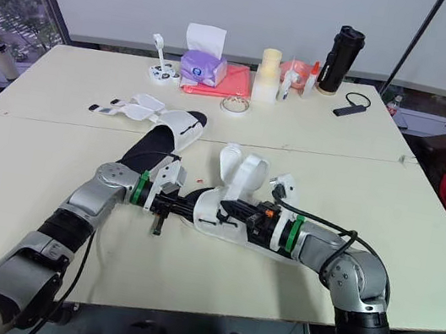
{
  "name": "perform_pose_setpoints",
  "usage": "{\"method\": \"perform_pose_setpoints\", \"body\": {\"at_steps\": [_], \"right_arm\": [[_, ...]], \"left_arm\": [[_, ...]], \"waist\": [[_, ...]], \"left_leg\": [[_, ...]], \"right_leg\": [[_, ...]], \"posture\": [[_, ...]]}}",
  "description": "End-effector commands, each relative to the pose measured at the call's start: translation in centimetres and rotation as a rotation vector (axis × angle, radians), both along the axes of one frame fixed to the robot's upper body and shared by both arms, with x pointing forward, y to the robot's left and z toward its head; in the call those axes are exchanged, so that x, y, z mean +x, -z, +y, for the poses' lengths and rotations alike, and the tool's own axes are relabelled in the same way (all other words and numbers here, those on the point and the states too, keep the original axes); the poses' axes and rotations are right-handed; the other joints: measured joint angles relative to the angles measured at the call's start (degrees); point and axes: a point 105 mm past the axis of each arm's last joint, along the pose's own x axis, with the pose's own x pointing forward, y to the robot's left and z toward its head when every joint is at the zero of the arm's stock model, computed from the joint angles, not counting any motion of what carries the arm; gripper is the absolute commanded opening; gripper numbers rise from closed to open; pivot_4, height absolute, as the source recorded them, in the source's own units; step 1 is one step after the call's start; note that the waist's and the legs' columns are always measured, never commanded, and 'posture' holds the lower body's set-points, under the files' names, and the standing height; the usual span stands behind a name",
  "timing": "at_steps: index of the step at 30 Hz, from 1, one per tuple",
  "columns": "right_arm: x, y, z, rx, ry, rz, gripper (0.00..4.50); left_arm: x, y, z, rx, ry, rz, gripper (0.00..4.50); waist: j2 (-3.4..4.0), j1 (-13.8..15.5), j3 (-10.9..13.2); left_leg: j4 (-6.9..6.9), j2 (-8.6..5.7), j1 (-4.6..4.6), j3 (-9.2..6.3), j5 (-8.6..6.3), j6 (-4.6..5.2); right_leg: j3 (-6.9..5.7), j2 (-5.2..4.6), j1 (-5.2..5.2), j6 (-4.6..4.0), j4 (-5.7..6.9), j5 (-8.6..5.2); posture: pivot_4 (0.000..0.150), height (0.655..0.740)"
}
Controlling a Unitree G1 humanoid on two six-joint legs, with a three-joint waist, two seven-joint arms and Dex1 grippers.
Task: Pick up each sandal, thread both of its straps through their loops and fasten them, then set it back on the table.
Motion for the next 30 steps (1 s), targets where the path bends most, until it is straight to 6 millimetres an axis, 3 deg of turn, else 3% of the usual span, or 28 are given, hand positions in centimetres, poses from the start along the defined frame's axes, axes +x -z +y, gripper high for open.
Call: {"method": "perform_pose_setpoints", "body": {"at_steps": [1,6,14,22,30], "right_arm": [[0.5,-2.0,-0.3,0.038,0.007,-0.061,0.02],[0.7,-2.8,-1.3,0.061,0.008,-0.049,0.02],[-0.9,-2.3,-1.8,0.037,-0.090,0.025,0.02],[-1.4,-0.8,-0.8,0.015,-0.116,0.093,0.02],[-1.6,1.7,-1.1,-0.166,-0.112,0.111,0.02]], "left_arm": [[-0.7,1.9,0.0,0.046,0.002,0.056,0.00],[-0.7,2.0,0.0,0.047,0.002,0.058,0.00],[-0.9,2.3,-0.1,0.050,0.002,0.066,0.00],[-1.1,2.5,-0.1,0.056,0.002,0.069,0.00],[-1.1,2.9,0.1,0.071,0.002,0.068,0.00]], "waist": [[0.00,0.0,0.0],[0.00,0.0,0.0],[0.00,0.0,0.0],[0.01,0.1,0.0],[0.03,-0.1,-0.4]], "left_leg": [[0.00,0.00,0.00,0.00,0.00,0.00],[0.00,0.00,0.00,0.00,0.00,0.00],[-0.01,0.00,0.00,0.00,0.00,0.00],[0.00,0.00,0.00,0.00,0.00,0.00],[-0.04,0.00,0.02,0.00,0.00,0.00]], "right_leg": [[0.00,0.00,0.00,0.00,0.00,0.00],[0.00,0.00,0.00,0.00,0.00,0.00],[0.00,-0.01,0.00,0.00,0.00,0.00],[0.00,-0.02,0.00,0.00,0.00,0.00],[0.00,-0.01,0.01,0.00,-0.02,0.00]], "posture": [[0.150,0.7400],[0.150,0.7400],[0.150,0.7400],[0.150,0.7400],[0.150,0.7400]]}}
